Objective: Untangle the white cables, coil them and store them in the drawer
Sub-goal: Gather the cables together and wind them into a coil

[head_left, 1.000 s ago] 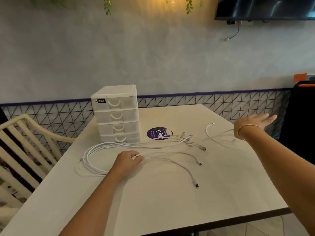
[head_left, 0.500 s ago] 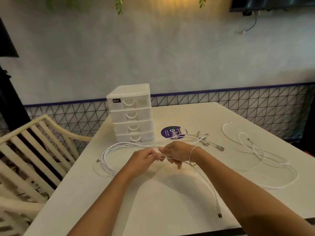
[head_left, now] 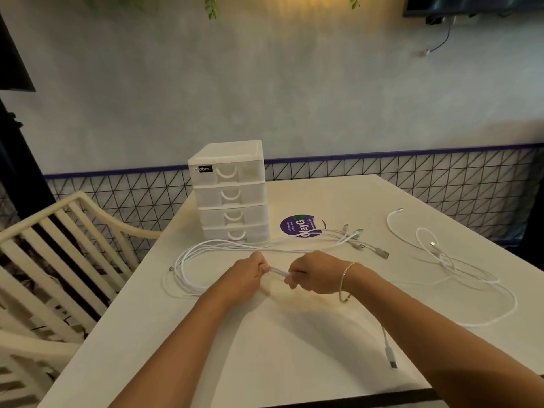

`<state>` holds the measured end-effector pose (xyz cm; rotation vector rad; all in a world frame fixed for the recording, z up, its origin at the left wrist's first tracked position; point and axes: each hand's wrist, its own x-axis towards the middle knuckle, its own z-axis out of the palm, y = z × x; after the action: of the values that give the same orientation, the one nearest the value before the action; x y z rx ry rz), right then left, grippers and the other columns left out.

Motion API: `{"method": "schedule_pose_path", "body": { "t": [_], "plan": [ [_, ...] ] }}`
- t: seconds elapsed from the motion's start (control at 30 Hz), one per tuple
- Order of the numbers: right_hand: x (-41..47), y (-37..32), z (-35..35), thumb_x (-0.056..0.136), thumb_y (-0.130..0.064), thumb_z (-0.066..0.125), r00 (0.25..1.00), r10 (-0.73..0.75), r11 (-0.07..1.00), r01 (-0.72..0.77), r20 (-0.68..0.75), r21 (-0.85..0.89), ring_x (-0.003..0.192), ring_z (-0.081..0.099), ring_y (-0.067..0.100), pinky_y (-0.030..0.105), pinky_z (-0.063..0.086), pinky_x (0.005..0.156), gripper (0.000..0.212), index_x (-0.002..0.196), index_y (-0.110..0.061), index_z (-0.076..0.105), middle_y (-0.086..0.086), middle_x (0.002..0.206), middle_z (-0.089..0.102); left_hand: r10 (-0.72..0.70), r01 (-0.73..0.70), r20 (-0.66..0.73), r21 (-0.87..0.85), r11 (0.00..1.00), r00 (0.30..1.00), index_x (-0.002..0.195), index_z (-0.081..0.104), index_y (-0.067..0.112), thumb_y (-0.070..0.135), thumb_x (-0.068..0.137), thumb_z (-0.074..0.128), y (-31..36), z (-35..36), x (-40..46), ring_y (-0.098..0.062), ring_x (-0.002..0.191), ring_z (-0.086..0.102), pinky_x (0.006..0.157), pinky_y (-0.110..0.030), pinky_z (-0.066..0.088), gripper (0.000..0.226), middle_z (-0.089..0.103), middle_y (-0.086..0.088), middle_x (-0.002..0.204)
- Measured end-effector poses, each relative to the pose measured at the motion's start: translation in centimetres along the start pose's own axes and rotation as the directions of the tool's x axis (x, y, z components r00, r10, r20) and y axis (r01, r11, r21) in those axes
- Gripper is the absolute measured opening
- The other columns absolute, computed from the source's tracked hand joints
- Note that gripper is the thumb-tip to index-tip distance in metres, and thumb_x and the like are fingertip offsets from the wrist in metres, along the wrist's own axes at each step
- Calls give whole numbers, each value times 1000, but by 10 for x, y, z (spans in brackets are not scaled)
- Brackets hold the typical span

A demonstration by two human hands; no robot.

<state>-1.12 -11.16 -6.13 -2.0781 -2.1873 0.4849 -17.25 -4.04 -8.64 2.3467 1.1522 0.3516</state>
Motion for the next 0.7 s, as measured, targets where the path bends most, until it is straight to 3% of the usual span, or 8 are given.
{"method": "schedule_pose_path", "body": {
  "t": [0.1, 0.17, 0.23, 0.33, 0.43, 0.5, 0.6, 0.7],
  "plan": [
    [-10, 13, -7, 99, -31, 40, 998, 59, 998, -58, 19, -38, 89, 50, 17, 24, 36, 75, 35, 98, -11, 68, 6, 103, 64, 44, -45, 36, 41, 998, 998, 96, 45, 20, 26, 102, 31, 4, 5, -5, -15, 84, 49, 70, -27, 36, 16, 54, 4, 94],
    [-8, 27, -12, 98, -29, 39, 994, 97, 992, -101, -54, -73, 102, 55, 22, 29, 40, 88, 34, 94, -12, 68, 4, 110, 65, 104, -106, 104, 18, 994, 989, 94, 44, 21, 27, 101, 33, 14, 13, -7, -15, 79, 46, 64, -26, 34, 14, 51, 5, 85],
    [-3, 32, -13, 98, -28, 37, 986, 117, 985, -130, -115, -117, 106, 55, 24, 34, 42, 90, 32, 94, -15, 66, 4, 110, 65, 137, -138, 152, -1, 990, 979, 91, 42, 21, 29, 100, 36, 19, 19, -6, -17, 76, 45, 65, -29, 33, 14, 51, 1, 83],
    [-4, 25, -5, 98, -30, 38, 984, 90, 981, -113, -151, -155, 103, 55, 26, 33, 41, 83, 31, 99, -14, 64, 7, 109, 65, 73, -75, 109, 13, 997, 991, 86, 42, 24, 30, 100, 35, 9, 16, -5, -20, 77, 48, 69, -32, 37, 16, 55, -2, 84],
    [-13, 14, 4, 97, -30, 43, 998, -36, 996, 31, -50, -83, 99, 55, 24, 31, 42, 86, 31, 94, -9, 66, 8, 105, 66, 21, -27, 53, 99, 995, 998, 91, 44, 24, 29, 101, 33, -4, 11, -5, -25, 91, 55, 80, -35, 43, 16, 61, -5, 101],
    [-18, 15, 1, 98, -27, 43, 998, -57, 997, 59, 23, -59, 90, 52, 19, 25, 38, 81, 30, 96, -10, 67, 5, 101, 65, 37, -43, 64, 99, 994, 997, 91, 44, 24, 27, 101, 33, -6, 12, -5, -23, 92, 54, 80, -34, 42, 15, 60, -2, 100],
    [-22, 31, -8, 97, -15, 41, 996, 4, 1000, -6, 87, 25, 63, 47, 9, 18, 37, 63, 27, 104, -11, 66, -6, 74, 56, 75, -77, 78, 17, 997, 994, 83, 43, 26, 25, 101, 35, -8, 14, -7, -16, 80, 49, 69, -26, 37, 20, 54, 5, 85],
    [-25, 55, -16, 94, -6, 41, 991, 115, 980, -125, 70, 156, 44, 47, 3, 14, 43, 50, 24, 98, -13, 64, -10, 66, 58, 100, -94, 123, -58, 994, 987, 80, 44, 28, 21, 100, 37, -11, 13, -10, -11, 74, 48, 66, -20, 37, 22, 56, 5, 81]
  ]
}}
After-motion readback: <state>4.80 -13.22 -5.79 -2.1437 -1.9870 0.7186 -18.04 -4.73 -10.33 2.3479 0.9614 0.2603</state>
